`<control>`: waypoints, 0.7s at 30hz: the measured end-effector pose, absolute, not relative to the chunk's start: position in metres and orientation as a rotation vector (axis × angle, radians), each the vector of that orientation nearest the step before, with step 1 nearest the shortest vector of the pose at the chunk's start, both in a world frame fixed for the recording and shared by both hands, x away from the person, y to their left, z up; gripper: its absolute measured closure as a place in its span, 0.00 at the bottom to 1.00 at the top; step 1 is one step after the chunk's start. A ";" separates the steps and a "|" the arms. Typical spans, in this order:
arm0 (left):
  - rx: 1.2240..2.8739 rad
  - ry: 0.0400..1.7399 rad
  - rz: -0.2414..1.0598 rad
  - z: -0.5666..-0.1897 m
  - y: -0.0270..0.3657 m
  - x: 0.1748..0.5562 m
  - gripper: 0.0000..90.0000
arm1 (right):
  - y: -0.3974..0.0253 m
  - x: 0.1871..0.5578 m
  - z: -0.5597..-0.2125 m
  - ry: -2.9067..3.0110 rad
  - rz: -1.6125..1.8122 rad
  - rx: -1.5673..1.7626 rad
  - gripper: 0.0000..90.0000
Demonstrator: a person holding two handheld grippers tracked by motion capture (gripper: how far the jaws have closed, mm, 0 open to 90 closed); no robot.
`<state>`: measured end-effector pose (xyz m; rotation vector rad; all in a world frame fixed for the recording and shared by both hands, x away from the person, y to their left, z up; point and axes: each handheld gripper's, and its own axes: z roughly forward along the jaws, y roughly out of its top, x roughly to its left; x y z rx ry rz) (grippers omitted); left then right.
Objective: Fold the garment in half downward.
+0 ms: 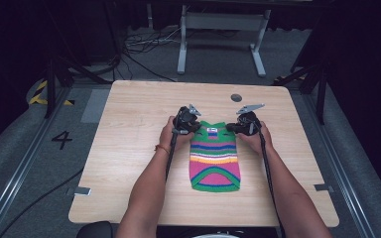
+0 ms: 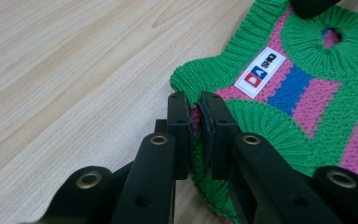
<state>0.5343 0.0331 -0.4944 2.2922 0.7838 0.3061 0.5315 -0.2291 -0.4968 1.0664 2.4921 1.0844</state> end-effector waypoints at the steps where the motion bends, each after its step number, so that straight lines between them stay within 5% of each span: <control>1: 2.292 0.784 0.306 -0.494 0.033 0.534 0.92 | -0.229 0.531 -0.497 2.492 1.084 1.066 0.95; 21: 2.250 0.594 0.408 -0.449 0.037 0.500 0.92 | -0.235 0.499 -0.457 2.452 1.263 0.876 0.95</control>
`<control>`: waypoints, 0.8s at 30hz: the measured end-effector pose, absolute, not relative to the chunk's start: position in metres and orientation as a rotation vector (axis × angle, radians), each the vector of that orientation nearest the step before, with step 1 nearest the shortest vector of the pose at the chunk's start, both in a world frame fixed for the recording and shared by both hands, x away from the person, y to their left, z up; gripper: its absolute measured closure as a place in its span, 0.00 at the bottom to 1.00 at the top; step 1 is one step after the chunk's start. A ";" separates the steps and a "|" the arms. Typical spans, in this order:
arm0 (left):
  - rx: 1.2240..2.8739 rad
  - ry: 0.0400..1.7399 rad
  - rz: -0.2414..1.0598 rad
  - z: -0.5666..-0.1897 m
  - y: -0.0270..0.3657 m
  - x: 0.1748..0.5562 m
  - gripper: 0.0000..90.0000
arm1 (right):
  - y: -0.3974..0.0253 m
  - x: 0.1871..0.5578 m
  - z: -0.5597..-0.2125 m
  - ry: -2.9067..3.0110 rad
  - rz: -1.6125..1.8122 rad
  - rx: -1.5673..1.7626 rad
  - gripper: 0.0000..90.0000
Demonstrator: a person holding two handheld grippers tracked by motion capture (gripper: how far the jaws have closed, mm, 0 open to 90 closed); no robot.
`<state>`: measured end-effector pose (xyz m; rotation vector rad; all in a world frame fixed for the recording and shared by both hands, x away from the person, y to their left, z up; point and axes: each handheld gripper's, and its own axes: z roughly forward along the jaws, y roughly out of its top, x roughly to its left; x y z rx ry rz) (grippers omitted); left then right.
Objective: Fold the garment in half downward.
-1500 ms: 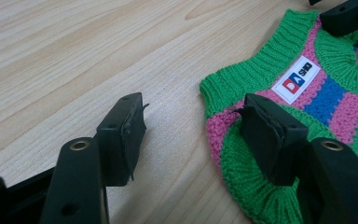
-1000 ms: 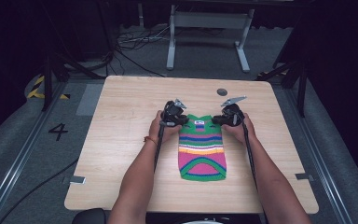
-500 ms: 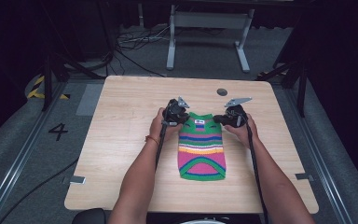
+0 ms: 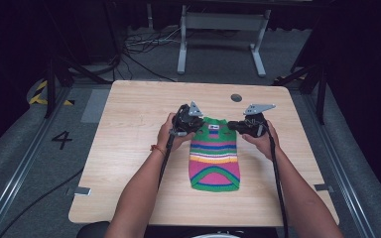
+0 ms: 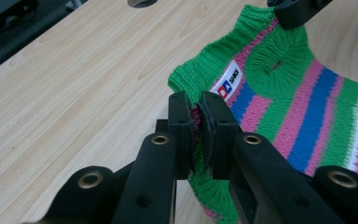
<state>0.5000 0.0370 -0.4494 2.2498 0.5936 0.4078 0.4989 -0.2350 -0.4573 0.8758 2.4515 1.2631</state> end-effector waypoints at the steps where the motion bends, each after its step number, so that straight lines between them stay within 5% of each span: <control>1: 2.247 0.582 0.407 -0.448 0.037 0.497 0.92 | -0.235 0.496 -0.456 2.453 1.269 0.861 0.95; 24: 2.251 0.387 0.416 -0.438 0.054 0.434 0.92 | -0.241 0.442 -0.441 2.500 1.337 0.652 0.94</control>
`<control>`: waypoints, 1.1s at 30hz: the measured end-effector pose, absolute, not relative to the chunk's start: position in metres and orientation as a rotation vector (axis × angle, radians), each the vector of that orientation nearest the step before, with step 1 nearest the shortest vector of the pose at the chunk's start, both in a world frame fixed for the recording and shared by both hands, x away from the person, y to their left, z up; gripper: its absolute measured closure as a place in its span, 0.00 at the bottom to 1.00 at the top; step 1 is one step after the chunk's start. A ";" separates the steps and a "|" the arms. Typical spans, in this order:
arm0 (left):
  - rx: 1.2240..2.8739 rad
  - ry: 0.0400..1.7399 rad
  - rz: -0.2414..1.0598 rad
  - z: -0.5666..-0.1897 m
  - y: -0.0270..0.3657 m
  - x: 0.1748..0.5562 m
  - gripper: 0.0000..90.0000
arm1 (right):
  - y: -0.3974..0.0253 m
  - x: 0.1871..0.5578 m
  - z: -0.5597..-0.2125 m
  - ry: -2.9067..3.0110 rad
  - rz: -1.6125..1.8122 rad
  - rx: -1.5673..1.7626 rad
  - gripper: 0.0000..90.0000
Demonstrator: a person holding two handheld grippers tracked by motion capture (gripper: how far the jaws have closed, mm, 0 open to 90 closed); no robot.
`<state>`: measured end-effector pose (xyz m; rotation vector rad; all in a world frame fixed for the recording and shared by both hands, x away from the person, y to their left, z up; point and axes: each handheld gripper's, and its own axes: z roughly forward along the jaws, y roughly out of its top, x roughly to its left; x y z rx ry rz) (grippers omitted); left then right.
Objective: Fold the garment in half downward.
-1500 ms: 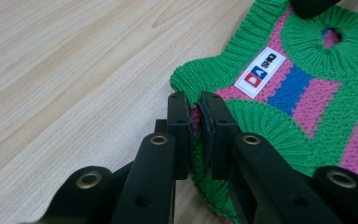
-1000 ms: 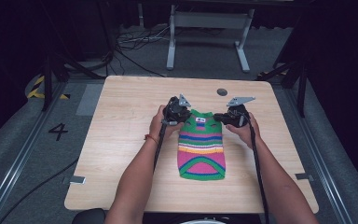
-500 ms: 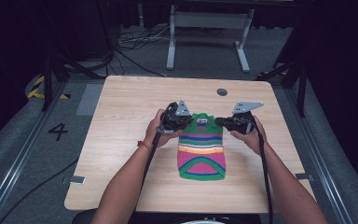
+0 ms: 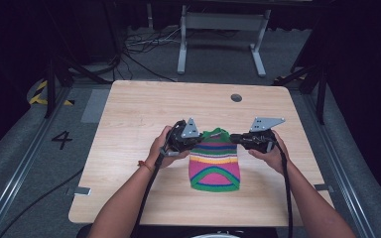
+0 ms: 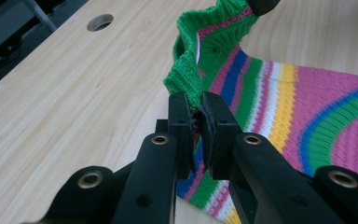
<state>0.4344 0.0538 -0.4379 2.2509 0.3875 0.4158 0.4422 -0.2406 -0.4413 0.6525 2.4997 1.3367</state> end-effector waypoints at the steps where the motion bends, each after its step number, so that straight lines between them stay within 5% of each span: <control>1: 2.251 0.387 0.416 -0.438 0.054 0.434 0.92 | -0.241 0.442 -0.441 2.500 1.337 0.652 0.94; 12: 2.326 0.303 0.389 -0.443 0.053 0.413 0.93 | -0.245 0.418 -0.439 2.551 1.317 0.566 0.94; 19: 2.328 0.298 0.378 -0.446 0.052 0.414 0.93 | -0.243 0.419 -0.440 2.514 1.258 0.584 0.65; 23: 2.331 0.299 0.371 -0.447 0.055 0.414 0.93 | -0.243 0.420 -0.444 2.522 1.219 0.586 0.57; 29: 2.332 0.294 0.359 -0.449 0.057 0.413 0.94 | -0.234 0.423 -0.451 2.548 1.188 0.565 0.61; 33: 2.329 0.307 0.329 -0.452 0.060 0.414 0.95 | -0.230 0.427 -0.456 2.562 1.139 0.528 0.86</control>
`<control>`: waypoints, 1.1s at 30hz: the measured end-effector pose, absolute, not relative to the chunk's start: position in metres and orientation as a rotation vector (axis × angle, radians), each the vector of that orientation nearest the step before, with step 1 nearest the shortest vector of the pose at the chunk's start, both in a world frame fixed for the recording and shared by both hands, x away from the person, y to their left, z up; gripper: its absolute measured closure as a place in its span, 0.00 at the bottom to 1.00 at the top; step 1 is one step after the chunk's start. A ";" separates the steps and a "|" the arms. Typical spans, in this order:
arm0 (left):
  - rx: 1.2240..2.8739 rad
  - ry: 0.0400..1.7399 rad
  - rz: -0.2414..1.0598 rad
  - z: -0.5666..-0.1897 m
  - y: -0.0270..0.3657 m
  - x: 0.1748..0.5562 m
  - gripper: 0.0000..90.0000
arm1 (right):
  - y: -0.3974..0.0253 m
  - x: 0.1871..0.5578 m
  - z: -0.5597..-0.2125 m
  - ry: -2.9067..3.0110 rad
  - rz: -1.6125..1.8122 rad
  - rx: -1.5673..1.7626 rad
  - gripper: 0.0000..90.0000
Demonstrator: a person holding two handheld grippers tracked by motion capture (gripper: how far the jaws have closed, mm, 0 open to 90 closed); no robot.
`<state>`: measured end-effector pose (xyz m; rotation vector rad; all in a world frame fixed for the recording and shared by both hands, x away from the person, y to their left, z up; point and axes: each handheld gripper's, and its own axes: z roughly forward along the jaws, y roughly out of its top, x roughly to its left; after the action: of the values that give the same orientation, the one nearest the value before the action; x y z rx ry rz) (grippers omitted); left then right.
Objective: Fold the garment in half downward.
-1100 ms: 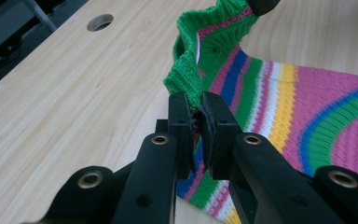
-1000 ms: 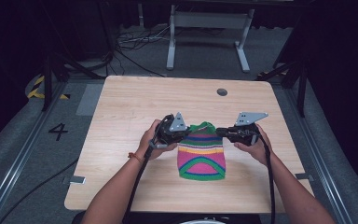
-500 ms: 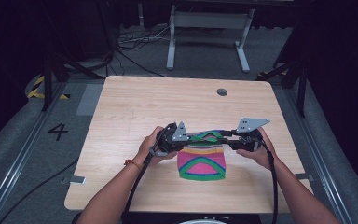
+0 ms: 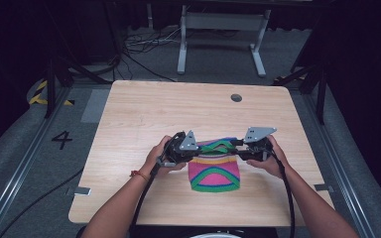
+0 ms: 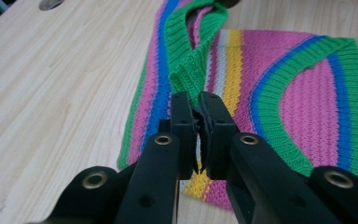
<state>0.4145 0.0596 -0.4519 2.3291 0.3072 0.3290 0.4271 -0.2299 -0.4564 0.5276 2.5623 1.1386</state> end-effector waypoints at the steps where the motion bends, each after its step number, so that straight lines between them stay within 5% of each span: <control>1: 2.327 0.311 0.331 -0.452 0.060 0.415 0.95 | -0.230 0.427 -0.456 2.569 1.144 0.507 0.92; 24: 2.414 0.190 0.348 -0.451 0.064 0.363 0.93 | -0.229 0.370 -0.444 2.690 1.163 0.359 0.97; 27: 2.407 0.186 0.323 -0.459 0.059 0.356 0.88 | -0.230 0.361 -0.451 2.720 1.160 0.343 0.97; 30: 2.393 0.193 0.251 -0.465 0.053 0.353 0.67 | -0.231 0.356 -0.456 2.732 1.183 0.362 0.97; 33: 2.439 0.174 0.273 -0.470 0.044 0.346 0.59 | -0.230 0.350 -0.463 2.756 1.173 0.354 0.97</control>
<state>0.3462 0.0443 -0.4696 2.4391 0.1737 0.2725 0.3500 -0.2296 -0.4626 0.3537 2.7562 1.1731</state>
